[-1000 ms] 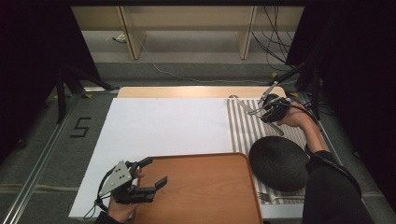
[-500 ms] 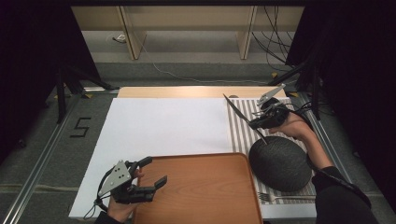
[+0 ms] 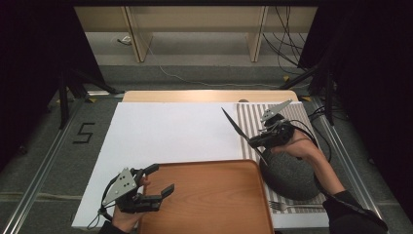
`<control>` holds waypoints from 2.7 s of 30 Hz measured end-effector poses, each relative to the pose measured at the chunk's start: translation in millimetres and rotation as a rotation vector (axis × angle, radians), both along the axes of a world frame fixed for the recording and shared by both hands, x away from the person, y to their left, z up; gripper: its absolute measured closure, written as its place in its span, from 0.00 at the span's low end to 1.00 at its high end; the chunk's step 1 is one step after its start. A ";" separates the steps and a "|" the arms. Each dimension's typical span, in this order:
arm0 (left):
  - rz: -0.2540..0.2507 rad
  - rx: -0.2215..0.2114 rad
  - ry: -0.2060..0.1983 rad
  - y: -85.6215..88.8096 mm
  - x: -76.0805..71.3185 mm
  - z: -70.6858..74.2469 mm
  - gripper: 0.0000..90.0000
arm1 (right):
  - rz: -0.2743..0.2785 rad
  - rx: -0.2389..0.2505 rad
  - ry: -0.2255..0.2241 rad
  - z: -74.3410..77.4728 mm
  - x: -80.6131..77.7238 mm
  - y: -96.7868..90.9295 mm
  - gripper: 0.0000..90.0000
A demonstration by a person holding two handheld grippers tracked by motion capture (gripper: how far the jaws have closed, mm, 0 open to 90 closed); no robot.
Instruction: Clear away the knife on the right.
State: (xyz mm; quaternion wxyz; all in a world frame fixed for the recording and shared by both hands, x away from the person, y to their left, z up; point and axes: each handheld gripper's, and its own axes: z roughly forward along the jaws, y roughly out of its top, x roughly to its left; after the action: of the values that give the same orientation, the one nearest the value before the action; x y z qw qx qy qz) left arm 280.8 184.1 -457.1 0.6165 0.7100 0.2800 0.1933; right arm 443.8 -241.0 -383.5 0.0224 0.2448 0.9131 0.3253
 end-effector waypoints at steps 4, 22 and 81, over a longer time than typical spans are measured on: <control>0.000 0.001 -0.001 -0.1 -0.1 0.0 0.19 | 0.008 0.023 0.005 -2.3 -9.1 5.7 0.90; 0.007 0.000 -0.001 0.4 -0.1 0.0 0.19 | 0.055 0.134 0.003 -12.9 -57.3 29.0 0.90; 0.022 -0.011 -0.009 1.8 0.0 0.5 0.19 | 0.127 0.036 0.167 -58.7 -121.5 57.0 0.90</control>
State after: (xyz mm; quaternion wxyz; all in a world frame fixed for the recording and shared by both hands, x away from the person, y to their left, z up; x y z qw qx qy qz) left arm 280.9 186.0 -456.5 0.6195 0.7026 0.2861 0.2015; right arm 322.3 -183.9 -442.2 -0.0786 0.2132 0.9194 0.3212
